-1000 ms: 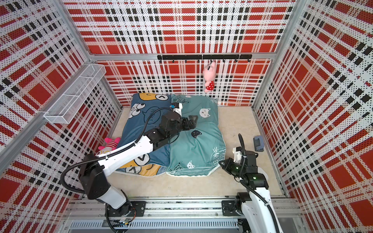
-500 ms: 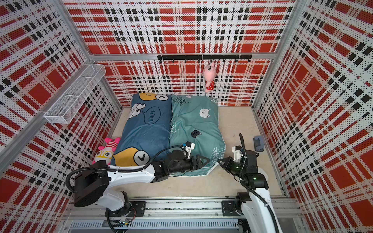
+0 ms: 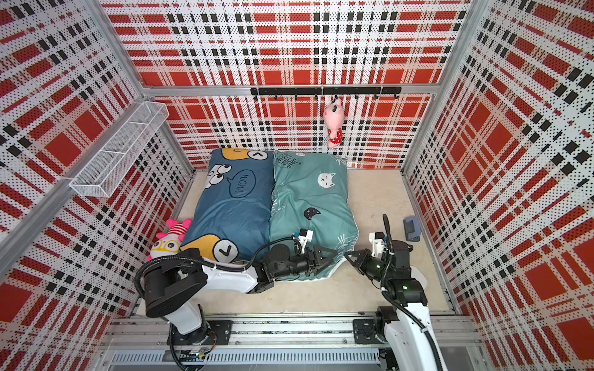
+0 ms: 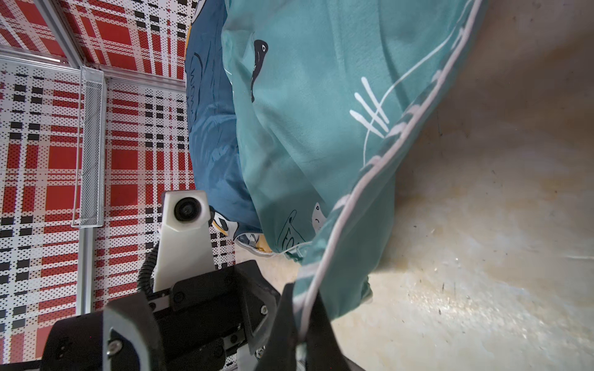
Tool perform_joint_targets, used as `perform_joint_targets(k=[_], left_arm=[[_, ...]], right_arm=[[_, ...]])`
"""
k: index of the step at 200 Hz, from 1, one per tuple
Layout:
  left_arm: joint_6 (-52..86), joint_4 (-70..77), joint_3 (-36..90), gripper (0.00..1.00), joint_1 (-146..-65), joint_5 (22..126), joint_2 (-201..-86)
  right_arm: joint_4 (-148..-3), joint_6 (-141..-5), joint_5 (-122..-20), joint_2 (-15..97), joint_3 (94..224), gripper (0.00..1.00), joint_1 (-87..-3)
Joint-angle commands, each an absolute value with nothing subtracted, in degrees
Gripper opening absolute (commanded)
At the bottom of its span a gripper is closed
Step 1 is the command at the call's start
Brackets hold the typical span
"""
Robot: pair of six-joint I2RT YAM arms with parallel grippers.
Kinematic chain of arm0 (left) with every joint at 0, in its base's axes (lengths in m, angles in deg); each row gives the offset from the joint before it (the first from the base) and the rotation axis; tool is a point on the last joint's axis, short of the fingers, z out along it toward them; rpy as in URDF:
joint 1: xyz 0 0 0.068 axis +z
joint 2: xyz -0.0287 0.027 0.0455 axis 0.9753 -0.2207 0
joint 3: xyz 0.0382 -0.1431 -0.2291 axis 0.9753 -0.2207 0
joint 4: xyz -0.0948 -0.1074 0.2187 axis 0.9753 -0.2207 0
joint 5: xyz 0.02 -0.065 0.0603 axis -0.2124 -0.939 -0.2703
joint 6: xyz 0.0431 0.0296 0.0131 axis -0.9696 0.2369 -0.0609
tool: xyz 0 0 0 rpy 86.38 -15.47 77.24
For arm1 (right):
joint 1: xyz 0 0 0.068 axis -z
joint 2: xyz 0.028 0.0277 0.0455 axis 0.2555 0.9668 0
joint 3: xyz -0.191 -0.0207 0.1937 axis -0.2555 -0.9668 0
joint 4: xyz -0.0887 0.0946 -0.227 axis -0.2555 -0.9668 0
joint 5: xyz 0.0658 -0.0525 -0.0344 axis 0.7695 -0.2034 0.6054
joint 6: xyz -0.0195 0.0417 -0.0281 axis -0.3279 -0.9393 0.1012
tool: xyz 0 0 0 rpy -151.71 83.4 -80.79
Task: Zip up pillowcases
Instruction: Zip the zipper on the pillowcase.
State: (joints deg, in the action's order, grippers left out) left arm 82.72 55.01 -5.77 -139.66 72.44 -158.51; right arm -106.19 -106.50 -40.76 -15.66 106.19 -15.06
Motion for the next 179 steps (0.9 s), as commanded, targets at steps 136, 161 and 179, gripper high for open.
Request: perform_joint_targets(k=[136, 161, 179], left_arm=[[87.3, 68.9, -3.0, 0.6, -140.3, 71.1, -167.4], [87.5, 69.0, -3.0, 0.59, -140.3, 71.5, -167.8], [87.6, 69.0, -3.0, 0.58, -140.2, 71.9, -168.1]], right_arm=[[-100.3, -108.3, -36.5, -13.7, 105.2, 0.0, -16.6], [-99.1, -109.1, -36.9, -13.3, 104.9, 0.0, -18.0], [-98.0, -109.8, -37.4, -13.1, 104.6, 0.0, -19.4]])
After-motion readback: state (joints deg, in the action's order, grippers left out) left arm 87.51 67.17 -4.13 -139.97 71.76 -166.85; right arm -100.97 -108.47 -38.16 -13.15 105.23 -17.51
